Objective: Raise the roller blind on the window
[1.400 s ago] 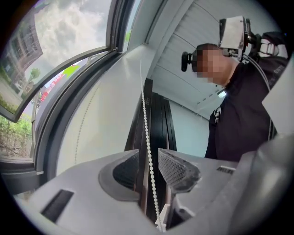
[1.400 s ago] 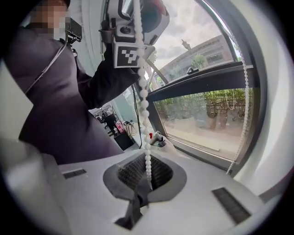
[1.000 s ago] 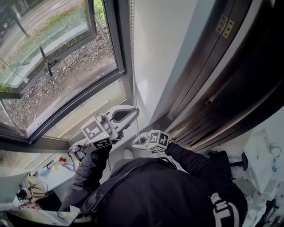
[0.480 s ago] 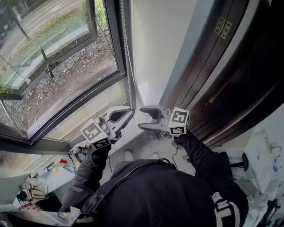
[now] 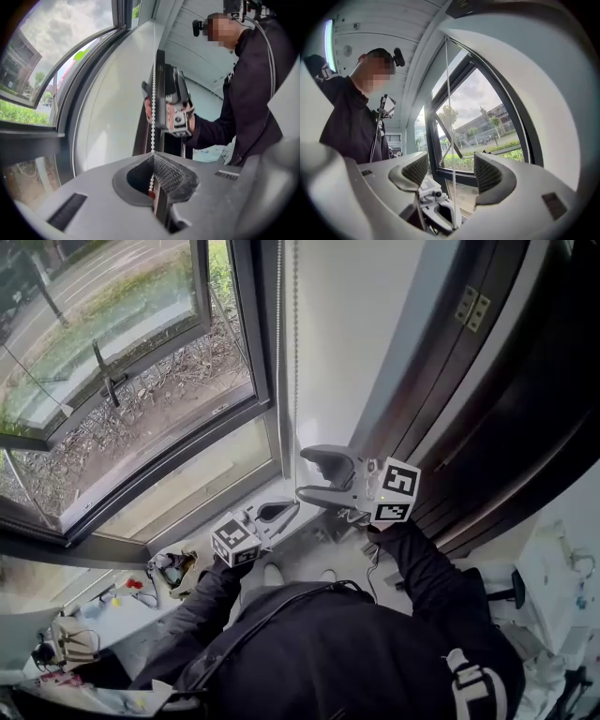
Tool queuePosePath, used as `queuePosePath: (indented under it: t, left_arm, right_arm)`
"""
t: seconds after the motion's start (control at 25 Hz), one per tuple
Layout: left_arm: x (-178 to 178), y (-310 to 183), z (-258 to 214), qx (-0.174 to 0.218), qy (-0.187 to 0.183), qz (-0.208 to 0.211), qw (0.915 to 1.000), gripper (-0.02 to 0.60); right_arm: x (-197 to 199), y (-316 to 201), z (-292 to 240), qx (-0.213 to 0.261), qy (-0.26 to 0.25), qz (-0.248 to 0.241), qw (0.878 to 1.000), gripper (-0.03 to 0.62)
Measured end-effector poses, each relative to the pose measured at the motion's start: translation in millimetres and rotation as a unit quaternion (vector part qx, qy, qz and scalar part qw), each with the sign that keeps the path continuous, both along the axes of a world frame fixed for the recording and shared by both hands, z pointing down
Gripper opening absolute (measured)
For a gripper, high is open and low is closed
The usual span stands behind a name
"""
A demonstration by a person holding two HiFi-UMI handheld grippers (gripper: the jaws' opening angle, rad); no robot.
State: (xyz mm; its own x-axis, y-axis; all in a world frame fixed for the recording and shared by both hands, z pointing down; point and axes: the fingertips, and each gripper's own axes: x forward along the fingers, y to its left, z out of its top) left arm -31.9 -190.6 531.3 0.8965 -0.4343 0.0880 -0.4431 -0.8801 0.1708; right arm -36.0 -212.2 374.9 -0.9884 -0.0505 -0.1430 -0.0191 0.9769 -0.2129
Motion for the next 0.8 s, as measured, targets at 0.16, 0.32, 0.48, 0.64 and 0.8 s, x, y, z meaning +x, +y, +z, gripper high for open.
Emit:
queuePosePath:
  t: [0.16, 0.32, 0.48, 0.64, 0.8]
  left_arm:
    - [3.8, 25.0, 76.3, -0.054, -0.022, 0.012, 0.9982, 0.008]
    - [-1.5, 36.0, 82.1, -0.035, -0.034, -0.010, 0.9988, 0.008]
    - [-14.0, 37.9, 74.6, -0.030, -0.020, -0.043, 0.9984, 0.008]
    - [-38.8, 33.4, 77.7, -0.056, -0.002, -0.091, 0.9942, 0.103]
    - [-74.0, 26.1, 76.4, -0.074, 0.017, -0.145, 0.9864, 0.137]
  right_arm:
    - [-2.3, -1.2, 7.1, 0.000, 0.012, 0.008, 1.000, 0.303]
    - [-3.8, 3.5, 11.2, -0.003, 0.019, 0.004, 1.000, 0.302]
    - [-5.6, 9.0, 20.8, -0.011, 0.023, 0.007, 1.000, 0.302]
    - [-7.4, 15.0, 34.3, -0.014, 0.038, 0.009, 0.999, 0.301]
    - [-6.5, 14.6, 43.9, -0.023, 0.045, 0.020, 0.999, 0.296]
